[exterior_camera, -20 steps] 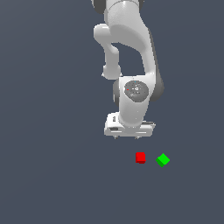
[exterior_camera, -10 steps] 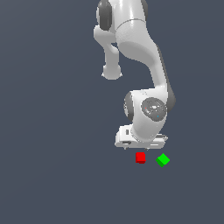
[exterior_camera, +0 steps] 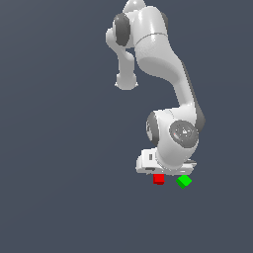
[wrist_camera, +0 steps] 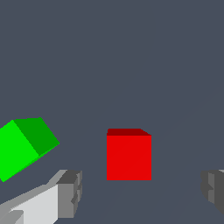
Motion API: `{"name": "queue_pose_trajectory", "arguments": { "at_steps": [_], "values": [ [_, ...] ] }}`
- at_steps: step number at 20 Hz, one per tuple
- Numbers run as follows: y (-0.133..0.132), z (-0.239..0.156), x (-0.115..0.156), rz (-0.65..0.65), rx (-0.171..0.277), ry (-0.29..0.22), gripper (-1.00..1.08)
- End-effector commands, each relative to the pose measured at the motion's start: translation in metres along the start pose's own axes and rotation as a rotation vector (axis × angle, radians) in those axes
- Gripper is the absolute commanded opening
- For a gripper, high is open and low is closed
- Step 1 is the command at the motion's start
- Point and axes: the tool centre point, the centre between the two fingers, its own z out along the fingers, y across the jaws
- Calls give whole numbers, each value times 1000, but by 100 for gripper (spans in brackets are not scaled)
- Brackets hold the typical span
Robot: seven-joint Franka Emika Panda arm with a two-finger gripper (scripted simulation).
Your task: Stack the red cube on top of the green cube.
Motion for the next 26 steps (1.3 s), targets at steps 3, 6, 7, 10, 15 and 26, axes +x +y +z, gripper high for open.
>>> {"name": "queue_pose_trajectory", "arguments": {
  "at_steps": [3,6,7,10,15,26],
  "values": [
    [-4,2,4,2,0,1,100],
    [-5,3,5,2,0,1,100],
    [-5,3,5,2,0,1,100],
    [-4,4,5,2,0,1,100],
    [-4,22,5,2,0,1,100],
    [-5,53,5,2,0,1,100]
  ]
}}
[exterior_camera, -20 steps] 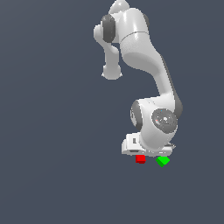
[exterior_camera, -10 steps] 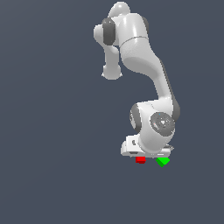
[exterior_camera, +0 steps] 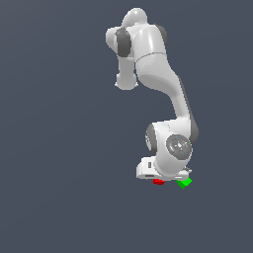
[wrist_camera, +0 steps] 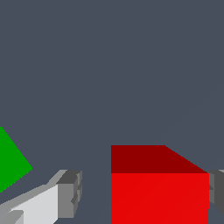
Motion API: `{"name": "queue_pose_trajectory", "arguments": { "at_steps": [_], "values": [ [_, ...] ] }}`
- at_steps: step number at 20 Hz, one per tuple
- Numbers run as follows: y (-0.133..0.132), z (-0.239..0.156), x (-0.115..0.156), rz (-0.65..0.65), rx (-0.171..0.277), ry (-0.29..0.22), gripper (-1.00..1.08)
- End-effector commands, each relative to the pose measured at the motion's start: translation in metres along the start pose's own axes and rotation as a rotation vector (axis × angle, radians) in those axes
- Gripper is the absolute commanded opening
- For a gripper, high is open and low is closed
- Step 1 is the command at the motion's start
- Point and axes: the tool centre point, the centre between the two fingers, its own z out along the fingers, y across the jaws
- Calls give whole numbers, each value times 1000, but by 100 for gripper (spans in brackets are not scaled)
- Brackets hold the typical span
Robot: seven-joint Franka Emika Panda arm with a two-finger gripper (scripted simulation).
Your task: Stack the red cube on top of the green cube.
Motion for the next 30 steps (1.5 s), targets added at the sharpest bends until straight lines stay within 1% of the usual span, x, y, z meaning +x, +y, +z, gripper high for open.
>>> {"name": "queue_pose_trajectory", "arguments": {
  "at_steps": [1,2,13,17,21,30],
  "values": [
    [0,-1,1,0,1,2,100],
    [0,-1,1,0,1,2,-100],
    [0,-1,1,0,0,1,-100],
    [0,-8,0,0,0,1,-100],
    [0,-25,0,0,0,1,-100],
    [0,-85,-1,0,0,2,-100]
  ]
}}
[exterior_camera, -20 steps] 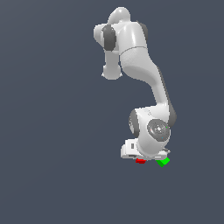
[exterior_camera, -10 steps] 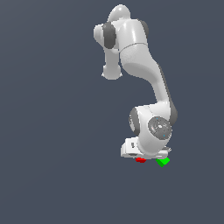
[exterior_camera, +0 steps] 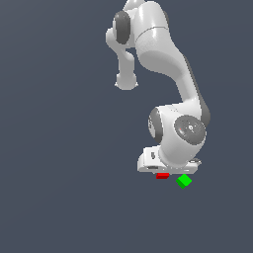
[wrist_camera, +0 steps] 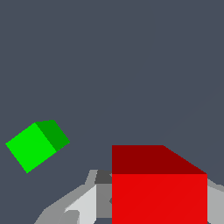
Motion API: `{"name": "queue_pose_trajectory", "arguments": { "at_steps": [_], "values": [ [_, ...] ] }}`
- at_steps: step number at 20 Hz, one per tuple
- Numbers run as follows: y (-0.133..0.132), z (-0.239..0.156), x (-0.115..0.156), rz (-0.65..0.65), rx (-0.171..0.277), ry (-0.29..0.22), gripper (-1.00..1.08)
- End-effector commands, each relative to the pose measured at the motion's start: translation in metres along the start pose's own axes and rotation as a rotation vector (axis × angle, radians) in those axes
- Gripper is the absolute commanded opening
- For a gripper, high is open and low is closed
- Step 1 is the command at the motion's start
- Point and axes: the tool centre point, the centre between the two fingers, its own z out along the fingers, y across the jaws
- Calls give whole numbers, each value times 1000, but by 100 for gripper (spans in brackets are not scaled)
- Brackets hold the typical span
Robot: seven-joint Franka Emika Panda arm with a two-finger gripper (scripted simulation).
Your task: Stack the red cube on top of the green cube.
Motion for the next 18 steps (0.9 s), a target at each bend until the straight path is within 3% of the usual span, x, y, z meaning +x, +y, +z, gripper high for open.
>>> {"name": "queue_pose_trajectory", "arguments": {
  "at_steps": [1,12,18],
  "values": [
    [0,-13,0,0,0,0,-100],
    [-2,-24,1,0,0,0,-100],
    [-20,-14,1,0,0,0,-100]
  ]
}}
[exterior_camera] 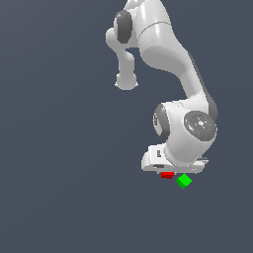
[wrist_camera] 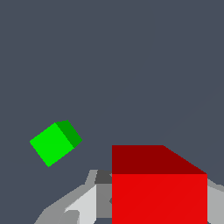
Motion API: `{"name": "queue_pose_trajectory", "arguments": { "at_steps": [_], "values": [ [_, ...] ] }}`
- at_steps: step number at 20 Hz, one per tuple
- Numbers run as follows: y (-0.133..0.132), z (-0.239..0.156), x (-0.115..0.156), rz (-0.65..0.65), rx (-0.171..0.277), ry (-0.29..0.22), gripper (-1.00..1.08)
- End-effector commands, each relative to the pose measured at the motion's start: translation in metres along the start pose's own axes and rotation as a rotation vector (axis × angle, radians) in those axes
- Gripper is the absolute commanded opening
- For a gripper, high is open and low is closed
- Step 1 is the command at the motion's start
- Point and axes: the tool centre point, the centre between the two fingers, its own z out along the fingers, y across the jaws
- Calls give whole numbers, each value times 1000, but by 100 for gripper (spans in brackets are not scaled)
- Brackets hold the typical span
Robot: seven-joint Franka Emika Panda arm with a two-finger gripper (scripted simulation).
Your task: Stack the red cube on top of the green cube.
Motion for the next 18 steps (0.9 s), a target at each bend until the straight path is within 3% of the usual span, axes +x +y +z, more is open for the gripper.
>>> {"name": "queue_pose_trajectory", "arguments": {
  "at_steps": [1,11,18],
  "values": [
    [-11,6,0,-1,0,0,-100],
    [-66,36,2,-1,0,0,-100],
    [-87,48,4,-1,0,0,-100]
  ]
}}
